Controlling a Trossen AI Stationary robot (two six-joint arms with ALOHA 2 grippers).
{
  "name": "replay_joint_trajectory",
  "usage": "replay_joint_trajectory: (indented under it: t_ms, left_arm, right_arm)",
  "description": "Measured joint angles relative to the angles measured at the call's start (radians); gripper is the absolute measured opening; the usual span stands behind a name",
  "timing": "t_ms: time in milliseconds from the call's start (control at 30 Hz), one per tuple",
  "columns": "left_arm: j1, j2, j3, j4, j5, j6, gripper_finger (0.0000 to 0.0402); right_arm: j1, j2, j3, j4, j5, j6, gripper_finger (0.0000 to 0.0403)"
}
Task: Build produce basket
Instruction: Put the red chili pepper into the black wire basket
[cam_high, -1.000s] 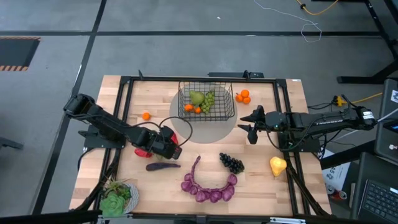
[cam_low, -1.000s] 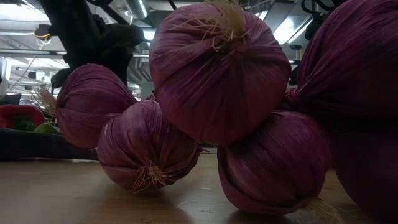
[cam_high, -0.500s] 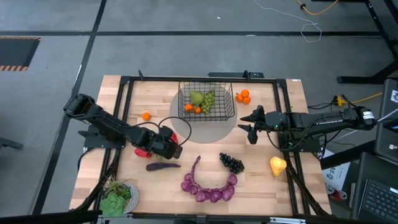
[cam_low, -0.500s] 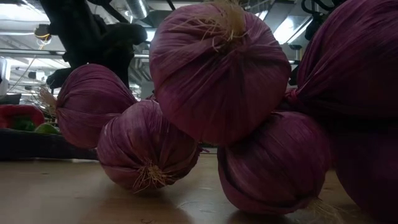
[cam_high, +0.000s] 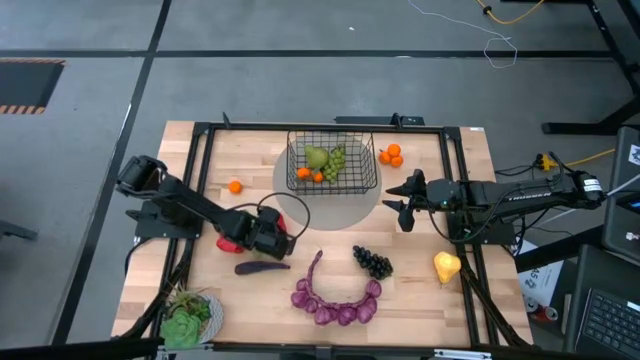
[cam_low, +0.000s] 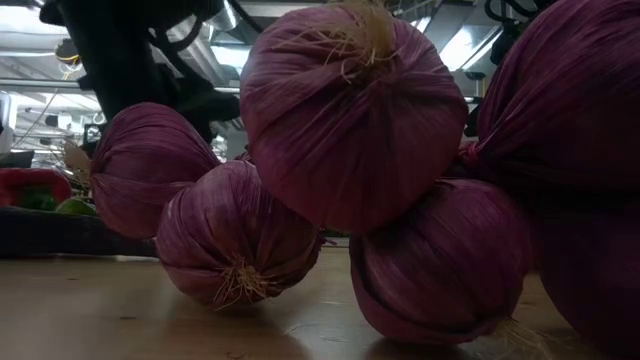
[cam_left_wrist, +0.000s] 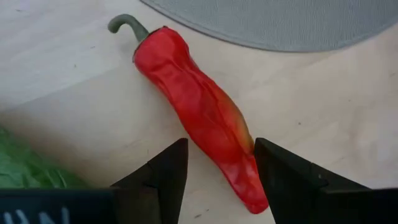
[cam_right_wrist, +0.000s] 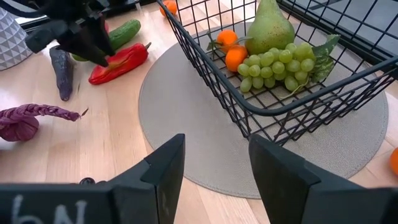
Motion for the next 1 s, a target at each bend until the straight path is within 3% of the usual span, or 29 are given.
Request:
replay_joint_trajectory:
  t_ms: [400, 867, 1000]
  left_arm:
    - [0.073, 0.078, 0.004, -0.015, 0.053, -0.047, 0.018]
    - [0.075, 0.085, 0.002, -0.011, 0.076, 0.034, 0.018]
    - [0.067, 0.085, 0.001, -0.014, 0.073, 0.038, 0.016]
  right_arm:
    - [0.0, 0.0, 0.0, -0.003, 0.0, 0.0, 0.0181]
    - [0.0, 0.0, 0.0, -0.004, 0.0, 0.0, 0.0181]
    - [0.0, 0.0, 0.0, -0.004, 0.0, 0.0, 0.0181]
